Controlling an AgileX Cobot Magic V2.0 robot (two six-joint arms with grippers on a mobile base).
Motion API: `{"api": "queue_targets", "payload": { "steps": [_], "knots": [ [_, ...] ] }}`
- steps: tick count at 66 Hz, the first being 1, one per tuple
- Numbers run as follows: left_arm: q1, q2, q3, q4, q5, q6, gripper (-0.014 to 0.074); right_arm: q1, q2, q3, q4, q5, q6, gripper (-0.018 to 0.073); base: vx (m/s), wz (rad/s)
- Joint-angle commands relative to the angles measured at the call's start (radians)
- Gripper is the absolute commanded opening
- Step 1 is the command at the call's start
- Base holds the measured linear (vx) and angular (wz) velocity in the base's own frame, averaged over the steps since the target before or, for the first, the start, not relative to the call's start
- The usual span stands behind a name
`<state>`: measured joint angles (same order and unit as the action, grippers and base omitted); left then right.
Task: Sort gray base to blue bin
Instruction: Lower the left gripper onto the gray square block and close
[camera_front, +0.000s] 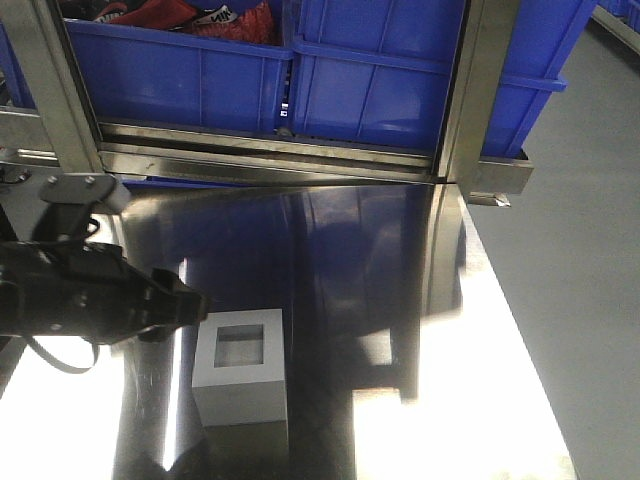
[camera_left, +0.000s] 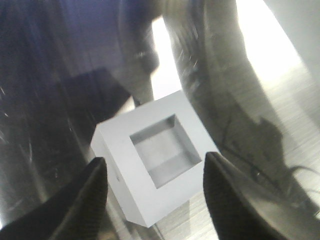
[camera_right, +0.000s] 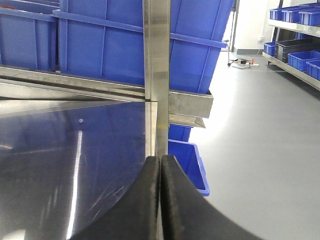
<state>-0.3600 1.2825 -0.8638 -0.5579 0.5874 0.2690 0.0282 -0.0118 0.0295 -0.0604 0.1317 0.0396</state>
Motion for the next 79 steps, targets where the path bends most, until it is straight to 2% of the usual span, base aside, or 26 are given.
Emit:
{"api": "queue_targets", "payload": {
  "steps": [1,12,26,34,60,70,79],
  "knots": [
    [-0.047,0.013,-0.035,0.041,-0.066,-0.078,0.0415,-0.003,-0.012,0.015,-0.006,-0.074,-0.006,-0.0009,0.0,0.0],
    [-0.09,0.065,-0.039,0.172,-0.099,-0.227,0.0415,-0.003,-0.012,0.015,-0.006,-0.074,-0.006,-0.0009,0.0,0.0],
    [-0.126,0.117,-0.086,0.364,-0.079,-0.407,0.0415,-0.003,-0.012,0.015,-0.006,-0.074,-0.006,-0.0009,0.0,0.0],
    [-0.143,0.141,-0.106,0.373,-0.066,-0.431,0.0415,-0.003,-0.012,0.015,-0.006,-0.074,-0.006,-0.0009,0.0,0.0],
    [-0.143,0.223,-0.116,0.374,-0.055,-0.457,0.0415,-0.003,-0.012,0.015,-0.006,-0.074,-0.006,-0.0009,0.0,0.0],
    [-0.143,0.248,-0.116,0.395,-0.05,-0.458,0.0415,-0.003,-0.012,0.015,-0.006,-0.074,-0.006,-0.0009,0.0,0.0],
    [-0.143,0.268,-0.116,0.398,-0.049,-0.461,0.0387,-0.003,-0.012,0.015,-0.006,-0.074,-0.006,-0.0009,0.0,0.0]
  ]
}}
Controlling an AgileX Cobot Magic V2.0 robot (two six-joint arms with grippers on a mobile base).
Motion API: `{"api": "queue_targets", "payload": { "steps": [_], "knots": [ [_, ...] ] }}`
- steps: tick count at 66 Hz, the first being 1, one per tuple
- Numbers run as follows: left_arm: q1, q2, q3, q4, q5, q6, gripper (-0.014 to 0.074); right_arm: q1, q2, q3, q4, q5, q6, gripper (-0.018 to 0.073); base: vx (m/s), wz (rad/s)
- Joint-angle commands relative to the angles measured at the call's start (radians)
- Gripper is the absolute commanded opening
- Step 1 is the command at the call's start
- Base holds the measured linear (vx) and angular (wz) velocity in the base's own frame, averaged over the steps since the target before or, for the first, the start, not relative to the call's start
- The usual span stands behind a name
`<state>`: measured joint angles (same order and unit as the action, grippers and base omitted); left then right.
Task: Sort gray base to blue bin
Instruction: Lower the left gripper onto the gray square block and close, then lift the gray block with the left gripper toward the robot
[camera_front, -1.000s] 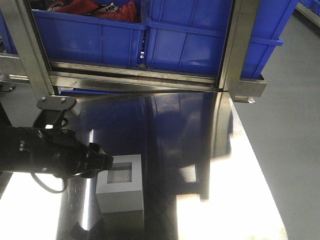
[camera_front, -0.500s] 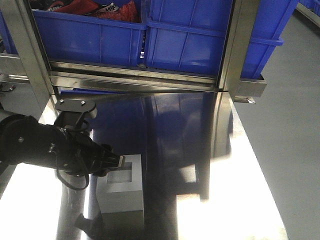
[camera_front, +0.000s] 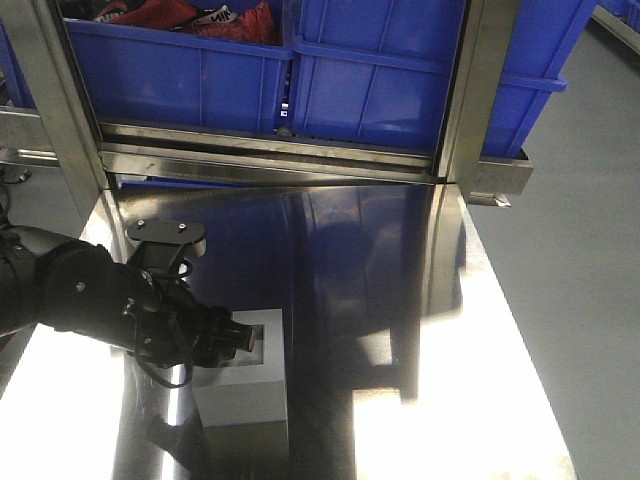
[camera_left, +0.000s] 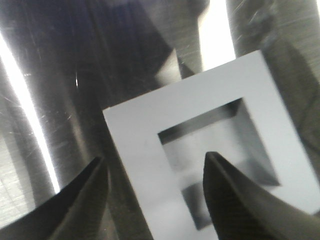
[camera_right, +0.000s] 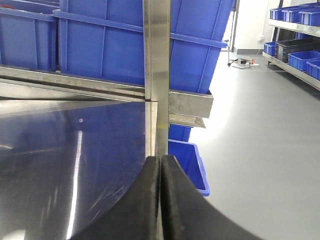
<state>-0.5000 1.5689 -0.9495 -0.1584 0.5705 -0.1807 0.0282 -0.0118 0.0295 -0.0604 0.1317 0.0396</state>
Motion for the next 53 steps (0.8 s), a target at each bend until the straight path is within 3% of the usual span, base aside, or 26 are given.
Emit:
{"api": "queue_targets", "payload": {
  "steps": [1,12,27,53],
  "knots": [
    [-0.003,-0.016,-0.03,-0.001,-0.032,-0.011,0.0381,-0.003,-0.012,0.015,-0.006,-0.074,-0.006,-0.0009,0.0,0.0],
    [-0.003,-0.003,-0.03,0.001,-0.032,-0.011,0.0266,-0.003,-0.012,0.015,-0.006,-0.074,-0.006,-0.0009,0.0,0.0],
    [-0.003,0.0,-0.03,0.038,-0.029,-0.011,-0.0009,-0.003,-0.012,0.015,-0.006,-0.074,-0.006,-0.0009,0.0,0.0],
    [-0.003,-0.065,-0.03,0.042,-0.074,-0.011,-0.0006,-0.003,-0.012,0.015,-0.006,-0.074,-0.006,-0.0009,0.0,0.0]
  ]
}}
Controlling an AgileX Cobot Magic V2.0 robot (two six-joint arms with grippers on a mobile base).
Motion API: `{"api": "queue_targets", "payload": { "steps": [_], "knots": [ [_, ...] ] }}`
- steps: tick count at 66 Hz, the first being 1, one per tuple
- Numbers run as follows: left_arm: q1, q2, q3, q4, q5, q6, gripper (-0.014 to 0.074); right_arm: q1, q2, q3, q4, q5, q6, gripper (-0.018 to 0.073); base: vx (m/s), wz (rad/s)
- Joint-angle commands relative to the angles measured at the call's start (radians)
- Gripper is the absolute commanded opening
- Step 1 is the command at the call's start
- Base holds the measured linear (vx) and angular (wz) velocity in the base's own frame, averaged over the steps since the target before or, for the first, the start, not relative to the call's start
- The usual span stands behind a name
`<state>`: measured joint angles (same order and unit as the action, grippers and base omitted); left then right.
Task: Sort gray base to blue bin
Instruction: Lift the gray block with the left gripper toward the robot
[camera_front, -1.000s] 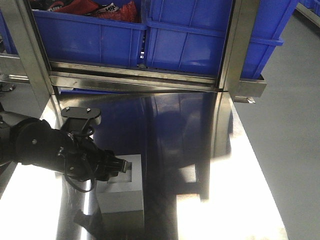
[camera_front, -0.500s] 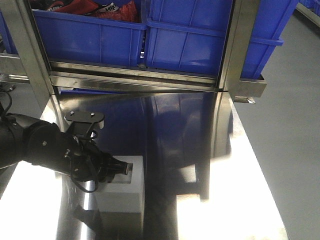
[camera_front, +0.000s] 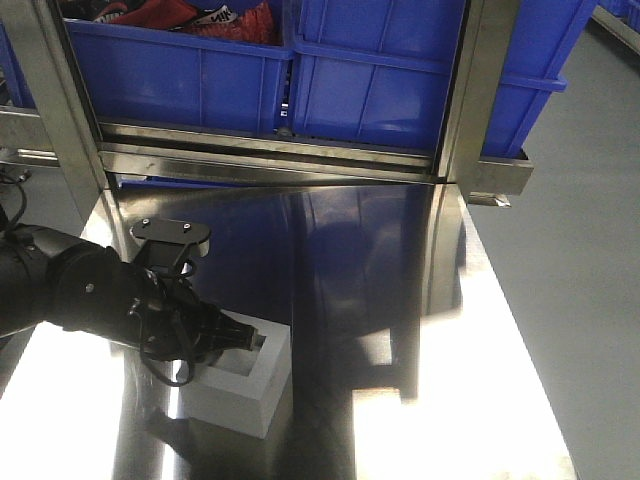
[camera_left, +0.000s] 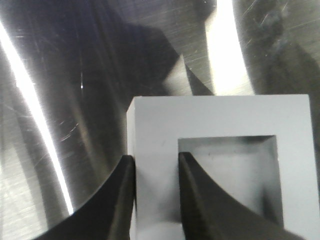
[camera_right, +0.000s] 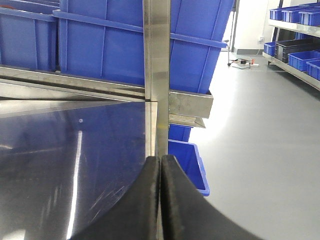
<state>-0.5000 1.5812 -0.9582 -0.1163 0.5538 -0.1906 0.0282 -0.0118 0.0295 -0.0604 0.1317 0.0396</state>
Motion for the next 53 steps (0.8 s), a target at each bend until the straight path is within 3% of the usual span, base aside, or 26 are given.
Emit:
{"api": "queue_targets", "payload": {
  "steps": [1,11,23,53],
  "knots": [
    [-0.003,-0.085,-0.021,0.0,-0.06,-0.002,-0.0006,-0.003,-0.012,0.015,-0.006,-0.074,-0.006,-0.0009,0.0,0.0],
    [-0.003,-0.176,-0.021,0.014,-0.074,-0.001,-0.0006,-0.003,-0.012,0.015,-0.006,-0.074,-0.006,-0.0009,0.0,0.0],
    [-0.003,-0.315,-0.002,0.085,-0.085,-0.001,-0.0006,-0.003,-0.012,0.015,-0.006,-0.074,-0.006,-0.0009,0.0,0.0],
    [-0.002,-0.786,0.219,0.179,-0.153,-0.001,-0.0006,-0.003,-0.012,0.015,-0.006,-0.074,-0.006,-0.0009,0.0,0.0]
  ]
}}
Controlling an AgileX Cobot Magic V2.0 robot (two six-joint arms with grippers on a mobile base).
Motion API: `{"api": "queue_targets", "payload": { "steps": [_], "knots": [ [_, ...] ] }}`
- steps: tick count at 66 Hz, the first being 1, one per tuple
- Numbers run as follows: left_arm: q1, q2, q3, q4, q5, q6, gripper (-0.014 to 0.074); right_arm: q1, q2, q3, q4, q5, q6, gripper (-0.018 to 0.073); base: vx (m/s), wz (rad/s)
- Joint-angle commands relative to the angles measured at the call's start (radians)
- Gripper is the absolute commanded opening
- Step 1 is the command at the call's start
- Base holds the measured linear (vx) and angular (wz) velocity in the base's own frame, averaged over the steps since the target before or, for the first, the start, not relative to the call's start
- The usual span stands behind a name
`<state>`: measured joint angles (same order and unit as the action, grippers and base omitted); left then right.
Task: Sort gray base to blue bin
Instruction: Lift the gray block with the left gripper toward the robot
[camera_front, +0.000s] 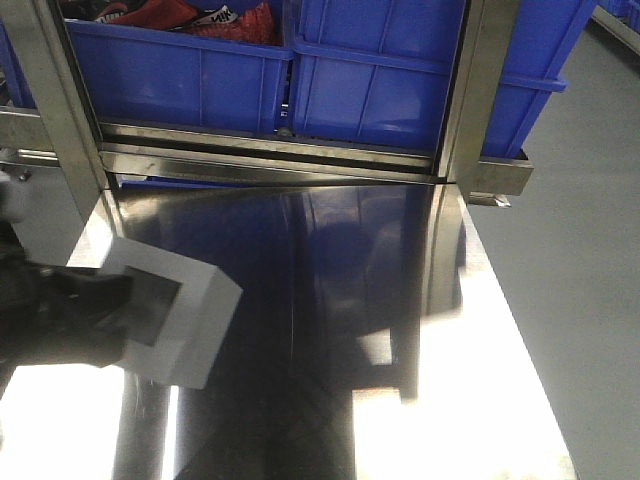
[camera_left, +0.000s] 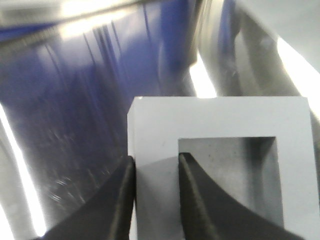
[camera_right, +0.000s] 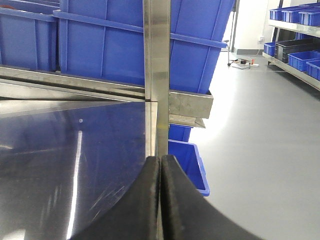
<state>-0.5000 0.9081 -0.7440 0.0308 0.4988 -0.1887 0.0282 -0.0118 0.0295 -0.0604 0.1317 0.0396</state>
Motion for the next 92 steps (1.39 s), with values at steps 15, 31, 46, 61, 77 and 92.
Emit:
{"api": "queue_targets", "payload": {
  "steps": [15,31,46,61,77,92],
  "knots": [
    [-0.002,-0.368,0.135,0.099,-0.109,-0.003,-0.0006,-0.003,-0.012,0.015,-0.006,-0.074,-0.006,-0.0009,0.0,0.0],
    [-0.002,-0.579,0.318,0.125,-0.246,-0.003,-0.0006,-0.003,-0.012,0.015,-0.006,-0.074,-0.006,-0.0009,0.0,0.0],
    [-0.002,-0.648,0.385,0.125,-0.318,-0.003,-0.0006,-0.003,-0.012,0.015,-0.006,-0.074,-0.006,-0.0009,0.0,0.0],
    [-0.002,-0.645,0.385,0.114,-0.316,-0.004,-0.0006,-0.003,-0.012,0.015,-0.006,-0.074,-0.006,-0.0009,0.0,0.0],
    [-0.002,-0.645,0.385,0.115,-0.316,-0.004,-0.0006,-0.003,-0.012,0.015,-0.006,-0.074,-0.006,-0.0009,0.0,0.0],
    [-0.002,-0.645,0.385,0.115,-0.315,-0.004,-0.0006,-0.003,-0.012,0.015,-0.006,-0.074,-0.006,-0.0009,0.0,0.0]
  ]
}}
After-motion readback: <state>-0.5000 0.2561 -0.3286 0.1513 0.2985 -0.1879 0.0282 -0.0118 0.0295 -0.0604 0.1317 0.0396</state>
